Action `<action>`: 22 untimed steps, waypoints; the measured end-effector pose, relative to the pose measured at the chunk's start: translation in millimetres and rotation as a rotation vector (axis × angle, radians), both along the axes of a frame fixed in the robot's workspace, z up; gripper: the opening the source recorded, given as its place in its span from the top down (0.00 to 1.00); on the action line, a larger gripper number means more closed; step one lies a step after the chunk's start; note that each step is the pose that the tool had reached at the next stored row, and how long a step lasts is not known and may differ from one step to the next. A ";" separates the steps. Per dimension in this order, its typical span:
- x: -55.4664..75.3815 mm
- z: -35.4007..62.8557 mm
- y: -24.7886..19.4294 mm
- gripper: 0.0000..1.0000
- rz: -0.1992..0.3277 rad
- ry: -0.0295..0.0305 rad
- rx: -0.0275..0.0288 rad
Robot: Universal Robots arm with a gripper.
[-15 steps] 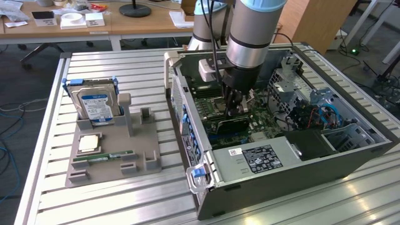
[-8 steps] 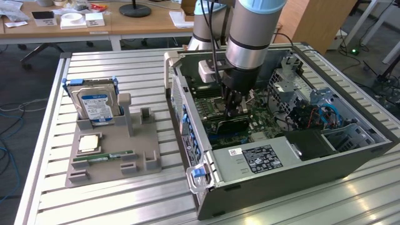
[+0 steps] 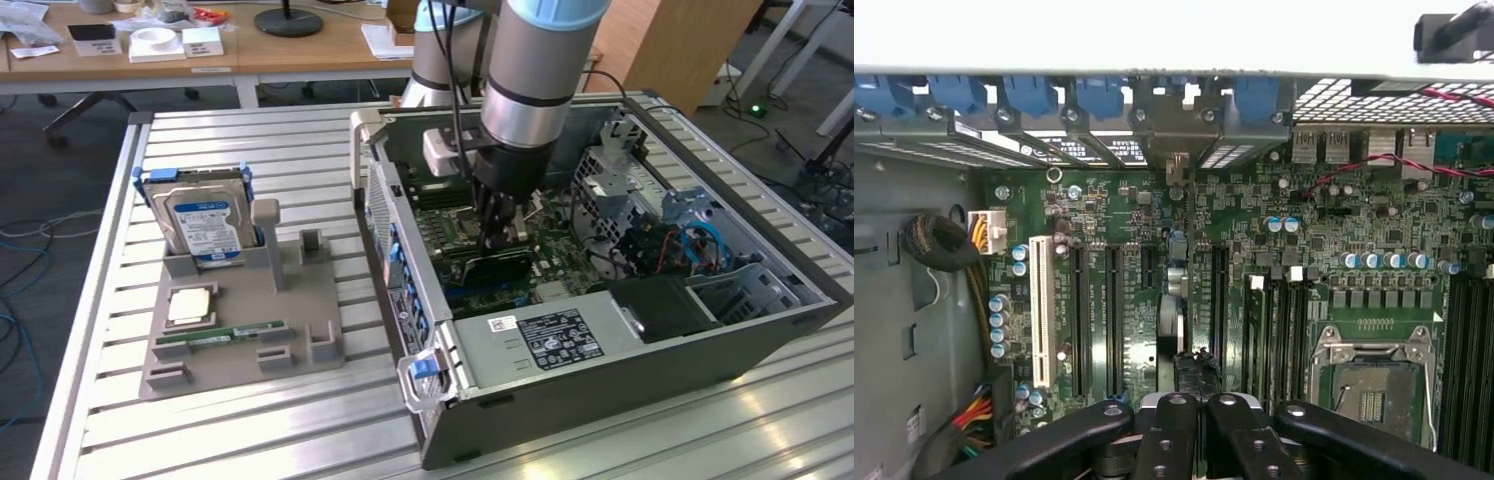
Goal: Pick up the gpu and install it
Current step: 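Press down on the gpu until it lock into place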
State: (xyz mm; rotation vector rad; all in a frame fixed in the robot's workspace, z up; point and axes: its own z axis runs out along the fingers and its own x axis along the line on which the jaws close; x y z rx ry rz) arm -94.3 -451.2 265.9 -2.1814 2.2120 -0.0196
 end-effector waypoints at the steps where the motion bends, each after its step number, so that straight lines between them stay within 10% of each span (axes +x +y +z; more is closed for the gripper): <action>1: 0.0 -0.2 0.0 0.89 0.000 0.0001 -0.0002; 22: -0.1 -3.3 0.5 0.89 0.000 0.0001 -0.0002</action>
